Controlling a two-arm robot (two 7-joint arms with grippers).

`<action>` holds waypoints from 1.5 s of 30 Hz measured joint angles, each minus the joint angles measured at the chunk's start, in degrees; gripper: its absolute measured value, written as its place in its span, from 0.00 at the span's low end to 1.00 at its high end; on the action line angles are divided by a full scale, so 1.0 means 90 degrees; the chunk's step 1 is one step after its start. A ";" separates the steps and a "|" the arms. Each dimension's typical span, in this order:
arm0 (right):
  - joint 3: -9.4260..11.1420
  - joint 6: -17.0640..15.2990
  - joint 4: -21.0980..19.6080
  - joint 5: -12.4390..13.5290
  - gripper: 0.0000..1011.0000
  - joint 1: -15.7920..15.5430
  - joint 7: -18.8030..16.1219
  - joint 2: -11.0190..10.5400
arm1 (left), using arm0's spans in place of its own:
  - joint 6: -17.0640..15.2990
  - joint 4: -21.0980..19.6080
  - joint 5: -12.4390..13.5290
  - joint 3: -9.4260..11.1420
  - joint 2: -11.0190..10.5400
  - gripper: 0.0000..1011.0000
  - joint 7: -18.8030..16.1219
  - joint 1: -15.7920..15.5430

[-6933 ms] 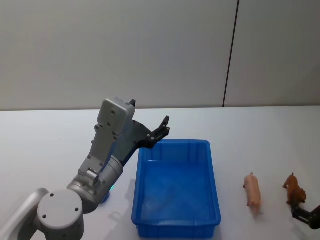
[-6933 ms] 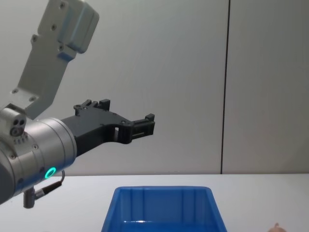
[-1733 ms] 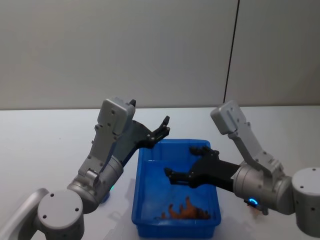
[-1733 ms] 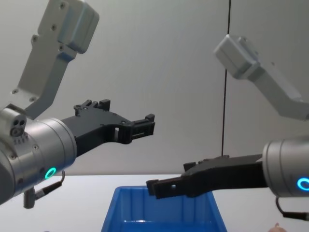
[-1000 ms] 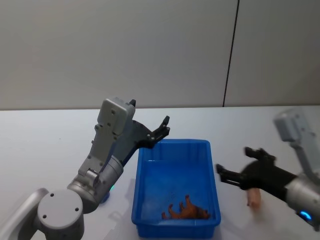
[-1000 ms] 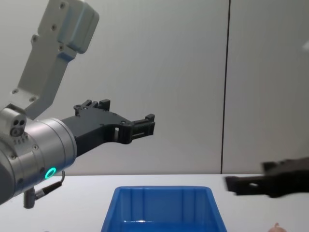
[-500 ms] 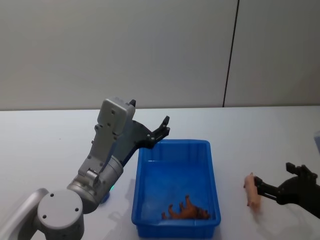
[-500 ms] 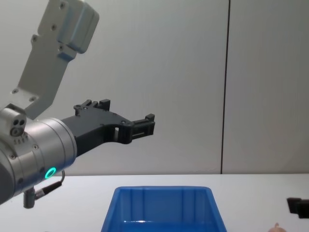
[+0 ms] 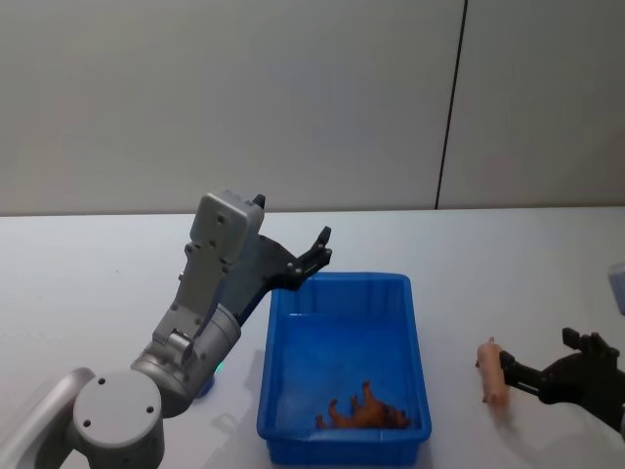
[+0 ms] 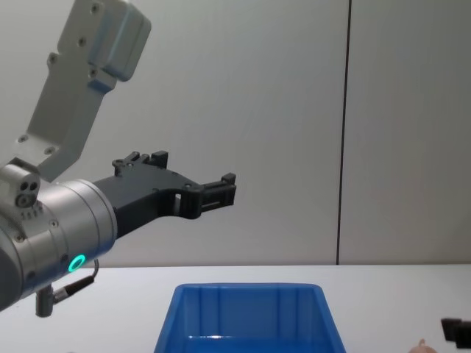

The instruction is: Pick up the two dolls from the table and place them into the box.

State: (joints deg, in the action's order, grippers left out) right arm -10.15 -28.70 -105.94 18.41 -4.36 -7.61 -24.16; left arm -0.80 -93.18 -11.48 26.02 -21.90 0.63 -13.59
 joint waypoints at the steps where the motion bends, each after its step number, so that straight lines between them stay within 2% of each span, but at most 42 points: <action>1: -0.0017 -0.0031 0.0052 -0.0010 0.99 0.0020 0.0037 0.0039 | 0.0000 0.0000 0.0000 0.0000 0.0000 0.99 0.0000 0.0000; 10: -0.0174 -0.0198 0.0459 -0.0143 0.99 0.0199 0.0167 0.0328 | 0.0000 0.0000 0.0000 0.0000 0.0000 0.99 0.0000 0.0000; 22: -0.0440 -0.0257 0.1222 -0.0427 0.99 0.0634 0.0220 0.0841 | 0.0000 0.0000 0.0000 0.0000 0.0000 0.99 0.0000 0.0000; 32: -0.0553 -0.0242 0.1584 -0.0600 0.99 0.0820 0.0401 0.1080 | 0.0000 0.0000 0.0000 0.0000 0.0000 0.99 0.0000 0.0000; 39: -0.0603 -0.0231 0.1754 -0.0684 0.84 0.0904 0.0491 0.1189 | 0.0000 0.0000 0.0000 0.0000 0.0000 0.99 0.0000 0.0000; 40: -0.0611 -0.0230 0.1777 -0.0696 0.79 0.0915 0.0504 0.1205 | 0.0000 0.0000 0.0000 0.0000 0.0000 0.99 0.0000 0.0000; 45: -0.0623 -0.0227 0.1823 -0.0721 0.68 0.0940 0.0531 0.1235 | 0.0000 0.0000 0.0000 0.0000 0.0000 0.99 0.0000 0.0000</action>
State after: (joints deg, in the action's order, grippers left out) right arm -15.76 -30.74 -89.54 11.93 4.10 -2.83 -13.04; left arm -0.80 -93.18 -11.48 26.02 -21.89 0.62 -13.59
